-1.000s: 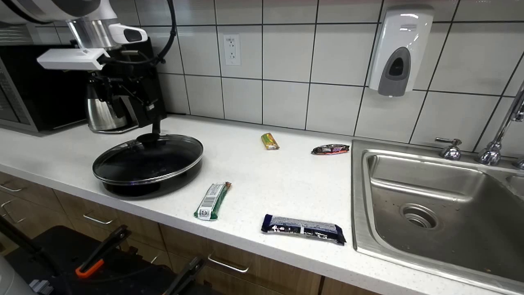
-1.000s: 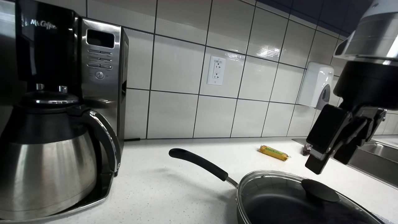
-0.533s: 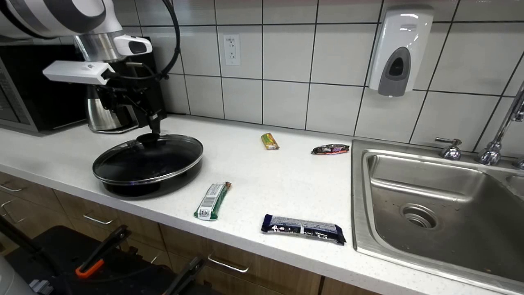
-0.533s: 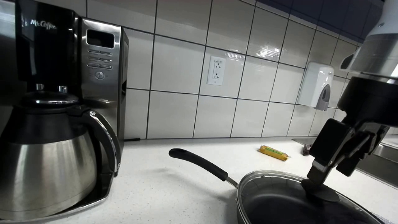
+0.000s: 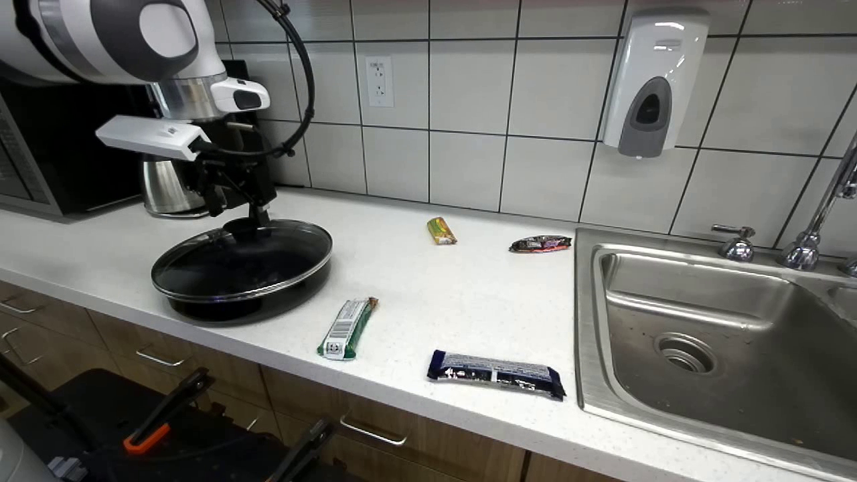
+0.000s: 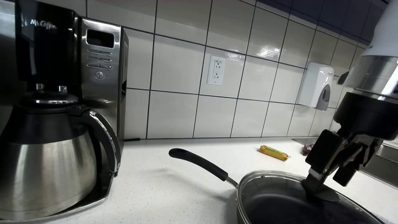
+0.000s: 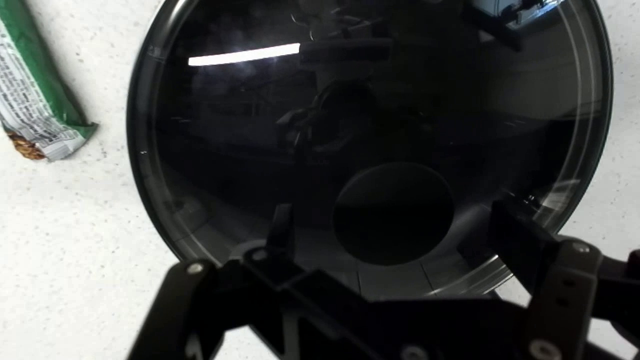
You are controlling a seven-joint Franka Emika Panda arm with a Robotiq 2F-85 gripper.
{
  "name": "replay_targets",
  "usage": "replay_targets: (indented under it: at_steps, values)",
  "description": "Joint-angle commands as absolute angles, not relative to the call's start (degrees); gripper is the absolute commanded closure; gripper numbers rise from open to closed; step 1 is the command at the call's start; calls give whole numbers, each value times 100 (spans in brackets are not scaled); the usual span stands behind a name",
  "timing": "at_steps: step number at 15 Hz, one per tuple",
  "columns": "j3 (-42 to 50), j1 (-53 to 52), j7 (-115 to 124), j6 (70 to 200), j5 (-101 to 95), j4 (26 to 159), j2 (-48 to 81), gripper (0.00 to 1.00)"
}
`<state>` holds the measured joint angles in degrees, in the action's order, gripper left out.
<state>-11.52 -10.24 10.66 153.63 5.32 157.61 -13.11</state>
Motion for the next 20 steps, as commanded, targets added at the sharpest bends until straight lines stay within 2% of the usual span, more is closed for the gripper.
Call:
replay_targets:
  at_steps: [1, 20]
  values:
    - [-985, -1150, 650, 15585, 832, 15679, -988, 0]
    - [-1001, -1136, 306, 15489, 796, 15519, -871, 0]
